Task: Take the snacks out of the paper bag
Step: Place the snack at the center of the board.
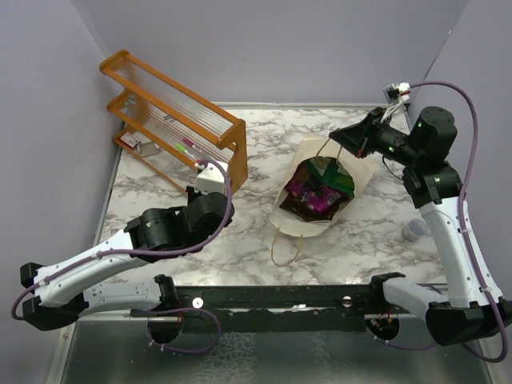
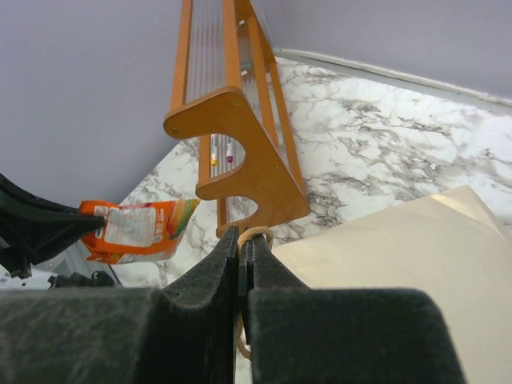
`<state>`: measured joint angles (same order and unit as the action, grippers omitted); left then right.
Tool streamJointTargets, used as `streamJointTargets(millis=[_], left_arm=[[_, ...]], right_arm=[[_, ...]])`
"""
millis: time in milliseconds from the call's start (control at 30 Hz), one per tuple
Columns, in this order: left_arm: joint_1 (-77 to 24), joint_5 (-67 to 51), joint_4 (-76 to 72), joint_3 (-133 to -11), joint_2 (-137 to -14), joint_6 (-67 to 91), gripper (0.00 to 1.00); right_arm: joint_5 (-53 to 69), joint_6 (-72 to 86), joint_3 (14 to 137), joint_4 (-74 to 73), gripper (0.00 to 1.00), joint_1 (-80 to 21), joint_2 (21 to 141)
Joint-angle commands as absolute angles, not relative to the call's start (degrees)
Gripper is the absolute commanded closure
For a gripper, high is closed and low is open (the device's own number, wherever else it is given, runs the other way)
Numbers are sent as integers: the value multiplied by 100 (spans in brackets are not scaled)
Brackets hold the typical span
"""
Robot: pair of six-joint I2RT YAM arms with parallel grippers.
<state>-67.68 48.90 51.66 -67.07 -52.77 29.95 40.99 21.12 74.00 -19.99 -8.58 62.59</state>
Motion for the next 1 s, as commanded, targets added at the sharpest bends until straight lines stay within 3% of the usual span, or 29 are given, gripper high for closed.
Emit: streamJointTargets(millis=[0, 367, 833, 967], left_arm=[[-6574, 5084, 5732, -6595, -5603, 3858, 100], [-5125, 4714, 6014, -6381, -6185, 3558, 100], [-987, 3816, 4500, -5690, -6328, 2211, 100], [-880, 4485, 4630, -5840, -6795, 2153, 100]], right_arm=[[3355, 1936, 7617, -2076, 99, -874, 5964], [1832, 1792, 7662, -1953, 99, -879, 5405], [929, 1456, 8136, -1775, 99, -873, 5658], [1158, 1447, 8396, -1797, 99, -878, 5965]])
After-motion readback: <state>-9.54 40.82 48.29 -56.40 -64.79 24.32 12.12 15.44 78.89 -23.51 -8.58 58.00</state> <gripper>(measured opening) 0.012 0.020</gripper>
